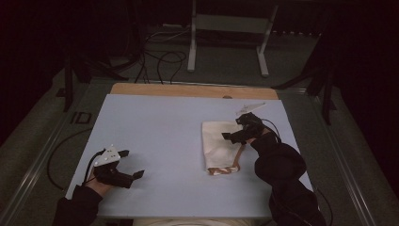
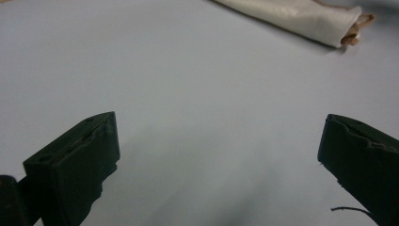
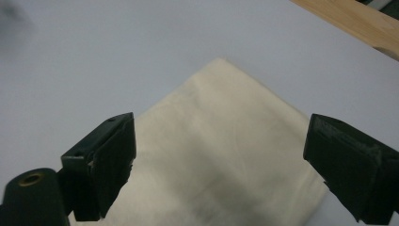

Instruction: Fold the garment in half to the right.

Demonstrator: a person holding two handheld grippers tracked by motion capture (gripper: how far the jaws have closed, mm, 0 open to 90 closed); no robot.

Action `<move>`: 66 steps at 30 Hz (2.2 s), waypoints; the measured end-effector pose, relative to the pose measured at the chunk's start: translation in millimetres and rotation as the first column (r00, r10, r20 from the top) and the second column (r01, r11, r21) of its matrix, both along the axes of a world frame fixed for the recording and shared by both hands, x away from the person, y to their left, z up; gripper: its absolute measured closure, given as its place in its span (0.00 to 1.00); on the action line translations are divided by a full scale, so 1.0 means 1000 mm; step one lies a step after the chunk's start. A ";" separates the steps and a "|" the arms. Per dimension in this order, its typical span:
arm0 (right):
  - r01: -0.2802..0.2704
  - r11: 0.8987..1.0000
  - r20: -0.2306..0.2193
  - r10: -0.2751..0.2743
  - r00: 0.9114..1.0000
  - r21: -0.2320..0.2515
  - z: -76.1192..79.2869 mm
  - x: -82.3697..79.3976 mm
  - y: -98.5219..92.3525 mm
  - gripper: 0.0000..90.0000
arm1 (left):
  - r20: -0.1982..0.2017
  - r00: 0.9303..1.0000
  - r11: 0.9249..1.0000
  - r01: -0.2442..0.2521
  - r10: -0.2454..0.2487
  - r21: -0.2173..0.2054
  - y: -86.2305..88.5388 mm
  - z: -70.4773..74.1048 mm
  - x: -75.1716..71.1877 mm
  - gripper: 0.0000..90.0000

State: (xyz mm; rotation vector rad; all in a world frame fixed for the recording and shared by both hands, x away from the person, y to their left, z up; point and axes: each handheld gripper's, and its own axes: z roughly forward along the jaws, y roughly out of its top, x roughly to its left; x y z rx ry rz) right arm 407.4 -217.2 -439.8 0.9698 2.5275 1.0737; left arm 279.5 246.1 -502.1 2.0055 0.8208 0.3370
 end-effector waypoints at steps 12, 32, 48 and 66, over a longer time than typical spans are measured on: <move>0.032 0.999 0.010 -0.032 0.999 0.012 -0.010 -0.021 -0.026 0.11 | -0.003 1.000 1.000 0.007 -0.007 0.000 -0.001 0.000 0.000 0.00; 0.085 0.996 -0.021 -0.084 0.996 0.041 -0.048 -0.061 -0.062 0.11 | -0.003 1.000 1.000 0.020 -0.020 0.004 -0.002 0.000 -0.001 0.00; 0.116 0.992 -0.041 -0.115 0.993 0.047 -0.068 -0.089 -0.076 0.11 | 0.000 1.000 1.000 0.019 -0.019 0.003 -0.002 0.001 -0.001 0.00; 0.150 0.988 0.005 -0.151 0.989 0.047 -0.077 -0.102 -0.079 0.11 | 0.003 1.000 1.000 0.022 -0.022 0.003 -0.001 0.002 -0.002 0.00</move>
